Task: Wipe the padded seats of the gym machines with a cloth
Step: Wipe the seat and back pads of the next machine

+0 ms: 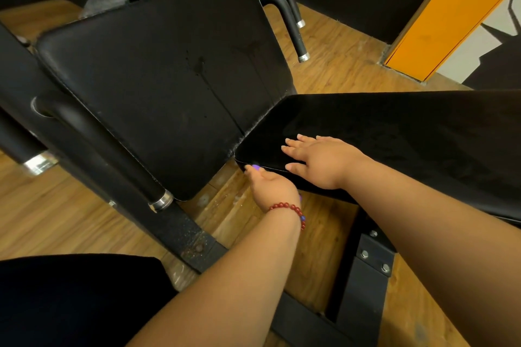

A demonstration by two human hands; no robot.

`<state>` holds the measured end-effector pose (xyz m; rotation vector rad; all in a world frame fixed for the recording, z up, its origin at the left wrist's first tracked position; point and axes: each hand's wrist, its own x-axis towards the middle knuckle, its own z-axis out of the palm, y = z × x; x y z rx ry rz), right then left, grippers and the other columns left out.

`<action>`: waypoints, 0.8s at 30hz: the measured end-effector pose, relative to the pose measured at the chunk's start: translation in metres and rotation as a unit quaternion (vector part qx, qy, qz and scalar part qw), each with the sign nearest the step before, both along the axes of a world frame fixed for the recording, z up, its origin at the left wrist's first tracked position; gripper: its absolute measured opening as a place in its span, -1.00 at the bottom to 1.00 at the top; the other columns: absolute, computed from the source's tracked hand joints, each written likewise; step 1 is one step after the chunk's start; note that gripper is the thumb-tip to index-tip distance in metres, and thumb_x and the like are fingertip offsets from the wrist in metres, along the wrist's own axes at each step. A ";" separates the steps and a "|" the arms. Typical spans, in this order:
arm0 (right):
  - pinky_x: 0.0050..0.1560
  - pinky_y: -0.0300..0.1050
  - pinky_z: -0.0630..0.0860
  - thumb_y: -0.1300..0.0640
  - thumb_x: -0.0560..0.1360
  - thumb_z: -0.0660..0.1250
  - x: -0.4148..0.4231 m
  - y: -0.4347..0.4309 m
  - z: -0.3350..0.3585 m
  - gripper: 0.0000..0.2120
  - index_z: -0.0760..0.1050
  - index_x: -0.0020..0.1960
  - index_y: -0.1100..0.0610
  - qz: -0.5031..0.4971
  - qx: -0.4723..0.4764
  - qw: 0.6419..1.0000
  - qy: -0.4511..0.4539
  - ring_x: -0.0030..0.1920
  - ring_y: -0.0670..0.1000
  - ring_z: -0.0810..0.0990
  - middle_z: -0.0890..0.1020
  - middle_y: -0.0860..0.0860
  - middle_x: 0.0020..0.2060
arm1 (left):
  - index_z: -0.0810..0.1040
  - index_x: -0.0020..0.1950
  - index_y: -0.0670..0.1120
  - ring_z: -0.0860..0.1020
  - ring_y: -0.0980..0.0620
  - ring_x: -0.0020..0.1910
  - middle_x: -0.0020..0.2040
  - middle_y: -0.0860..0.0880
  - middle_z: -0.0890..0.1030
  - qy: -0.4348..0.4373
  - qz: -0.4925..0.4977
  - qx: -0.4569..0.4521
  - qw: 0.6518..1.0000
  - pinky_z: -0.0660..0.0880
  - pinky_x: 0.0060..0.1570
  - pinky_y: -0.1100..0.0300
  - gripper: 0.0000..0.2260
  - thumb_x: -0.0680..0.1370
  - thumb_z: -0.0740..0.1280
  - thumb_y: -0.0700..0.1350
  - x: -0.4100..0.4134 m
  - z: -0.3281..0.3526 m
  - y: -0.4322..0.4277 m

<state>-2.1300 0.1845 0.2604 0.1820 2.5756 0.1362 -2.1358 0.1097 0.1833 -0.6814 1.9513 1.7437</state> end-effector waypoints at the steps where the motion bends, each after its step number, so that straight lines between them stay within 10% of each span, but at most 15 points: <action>1: 0.52 -0.02 -0.07 -0.12 0.67 -0.01 0.000 0.000 0.000 -0.48 -0.02 0.58 -0.03 0.002 -0.001 1.000 0.001 0.56 -0.04 -0.08 0.01 -0.09 0.57 | 0.05 0.58 0.02 0.46 -0.10 0.33 0.49 -0.08 0.33 -0.001 -0.013 0.003 1.000 0.47 0.16 0.07 -0.57 0.70 -0.03 -0.10 0.006 0.004 0.001; 10: 0.51 -0.03 -0.07 -0.12 0.67 -0.01 0.002 -0.001 0.000 -0.48 -0.02 0.58 -0.03 -0.001 -0.001 1.000 0.002 0.56 -0.04 -0.08 0.01 -0.10 0.57 | 0.12 0.58 -0.01 0.50 -0.05 0.29 0.48 -0.11 0.35 -0.029 0.070 0.040 0.996 0.46 0.12 0.17 -0.59 0.71 -0.01 -0.10 -0.017 0.002 -0.008; 13: 0.51 -0.03 -0.07 -0.12 0.67 -0.01 0.001 0.001 -0.001 -0.48 -0.02 0.58 -0.04 -0.001 -0.002 1.000 0.000 0.56 -0.04 -0.08 0.01 -0.10 0.57 | 0.10 0.58 -0.03 0.62 0.19 -0.14 0.45 -0.09 0.37 -0.036 0.092 0.078 0.992 0.45 -0.29 0.48 -0.58 0.71 -0.01 -0.13 -0.024 0.005 -0.008; 17: 0.52 -0.02 -0.08 -0.11 0.67 0.00 0.001 0.001 0.001 -0.48 0.00 0.58 -0.02 0.000 -0.010 1.000 0.003 0.56 -0.05 -0.08 0.02 -0.10 0.57 | 0.01 0.59 0.04 0.47 -0.10 0.33 0.53 -0.05 0.26 -0.021 -0.015 0.037 0.999 0.48 0.24 0.02 -0.56 0.70 -0.02 -0.09 0.017 0.013 0.002; 24: 0.53 0.01 0.09 -0.04 0.66 0.09 0.017 -0.006 0.009 -0.54 0.17 0.54 -0.04 0.003 -0.024 0.998 0.056 0.54 -0.08 0.07 0.19 -0.12 0.53 | 0.10 0.58 -0.04 0.40 -0.10 0.39 0.54 -0.07 0.25 -0.049 0.011 0.077 0.996 0.38 0.27 0.08 -0.59 0.71 -0.03 -0.11 0.012 0.019 -0.003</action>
